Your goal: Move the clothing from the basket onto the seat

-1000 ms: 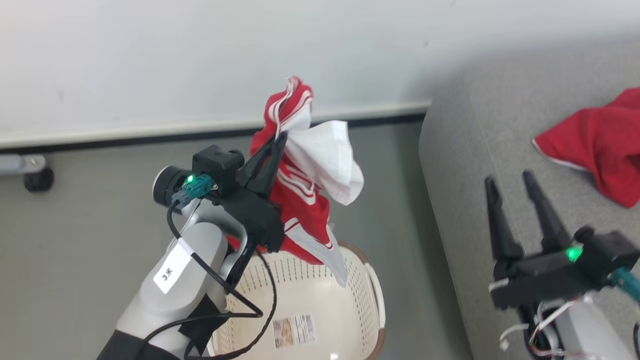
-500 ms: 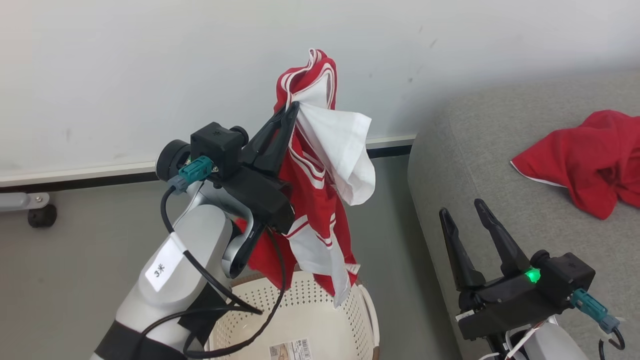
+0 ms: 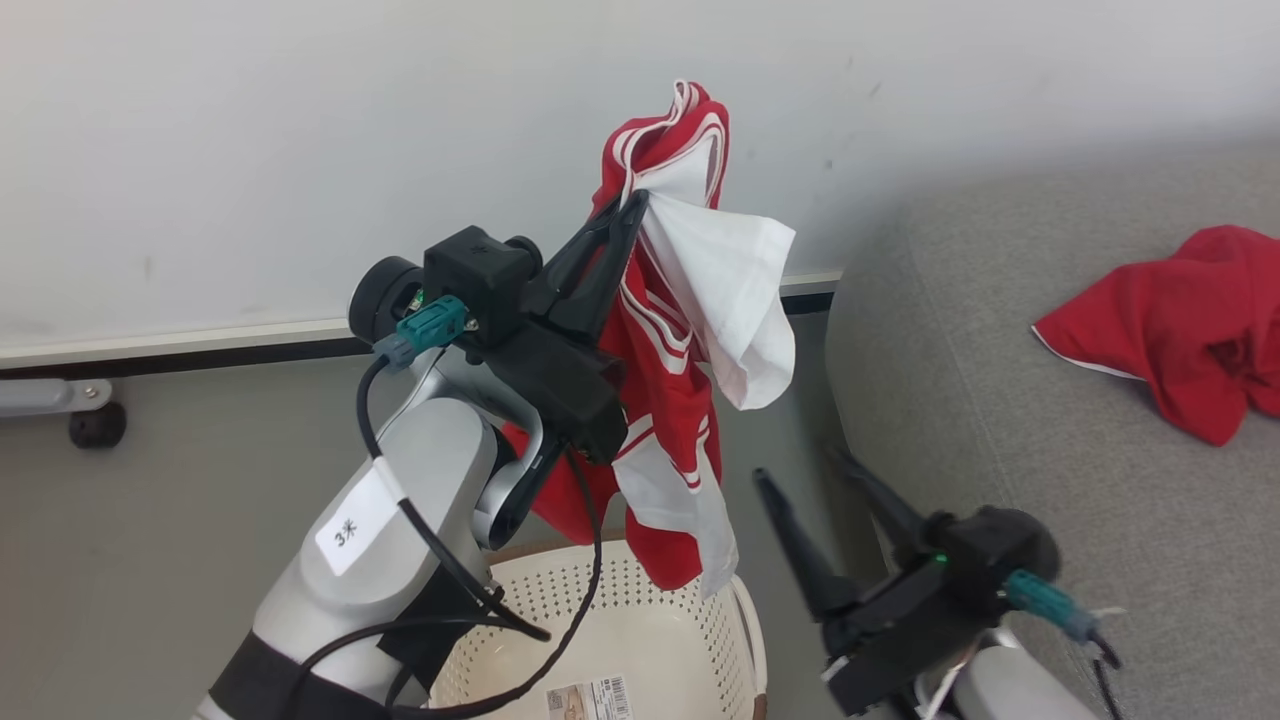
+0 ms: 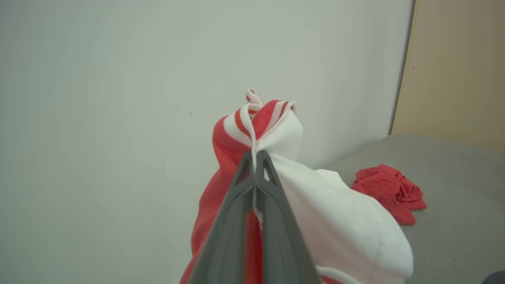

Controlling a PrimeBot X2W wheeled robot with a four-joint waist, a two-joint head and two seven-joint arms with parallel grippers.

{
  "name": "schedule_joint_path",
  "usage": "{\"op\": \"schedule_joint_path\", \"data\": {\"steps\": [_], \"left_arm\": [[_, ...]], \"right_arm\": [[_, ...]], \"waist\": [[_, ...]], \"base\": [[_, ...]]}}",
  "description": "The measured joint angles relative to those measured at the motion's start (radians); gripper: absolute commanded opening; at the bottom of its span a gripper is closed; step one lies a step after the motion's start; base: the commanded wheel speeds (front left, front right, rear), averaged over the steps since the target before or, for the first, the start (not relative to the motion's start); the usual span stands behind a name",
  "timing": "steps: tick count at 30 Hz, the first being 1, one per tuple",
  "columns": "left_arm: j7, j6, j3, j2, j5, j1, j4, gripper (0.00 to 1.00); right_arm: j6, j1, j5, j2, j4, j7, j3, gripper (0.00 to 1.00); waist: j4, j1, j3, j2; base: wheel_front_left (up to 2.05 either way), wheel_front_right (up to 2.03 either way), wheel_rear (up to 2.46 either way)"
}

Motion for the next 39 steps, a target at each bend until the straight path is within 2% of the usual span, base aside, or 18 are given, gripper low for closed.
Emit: {"op": "schedule_joint_path", "data": {"steps": [6,11,23,30,31,33,39], "left_arm": [[0.023,0.0,-0.018,-0.005,-0.016,-0.011,-0.002,0.0],[0.034,0.0,-0.024,-0.006,-0.033,-0.014,-0.011,0.0],[0.062,0.008,-0.051,-0.012,-0.044,-0.006,-0.078,0.0],[0.078,0.009,-0.063,-0.012,-0.051,-0.007,-0.096,0.0],[0.078,0.009,-0.063,-0.012,-0.051,-0.007,-0.098,0.0],[0.079,0.009,-0.064,-0.012,-0.053,-0.007,-0.099,0.0],[0.088,0.017,-0.063,-0.012,-0.057,-0.003,-0.098,0.0]], "right_arm": [[0.0,-0.042,0.004,0.018,-0.004,0.002,0.149,1.0],[0.001,-0.062,0.02,0.031,0.014,0.002,0.21,1.0],[0.001,-0.208,0.057,0.052,0.269,0.02,0.206,1.0],[0.001,-0.295,0.091,0.074,0.377,0.011,0.225,1.0],[0.001,-0.304,0.092,0.076,0.388,0.01,0.226,0.87],[0.001,-0.313,0.099,0.078,0.408,0.006,0.226,0.0],[0.001,-0.317,0.127,0.079,0.444,-0.01,0.224,0.0]], "waist": [[0.03,0.0,0.0,0.0],[0.055,0.0,-0.002,0.0],[0.087,0.0,0.008,0.0],[0.107,0.0,0.024,0.0],[0.109,0.0001,0.025,0.0],[0.111,0.0001,0.026,0.0],[0.113,0.0001,0.028,0.0]], "base": [[0.0,0.0,0.0],[0.0,0.0,0.0],[0.0,0.0,0.0],[0.0,0.0,0.0],[0.0,0.0,0.0],[0.0,0.0,0.0],[0.0,0.0,0.0]]}}
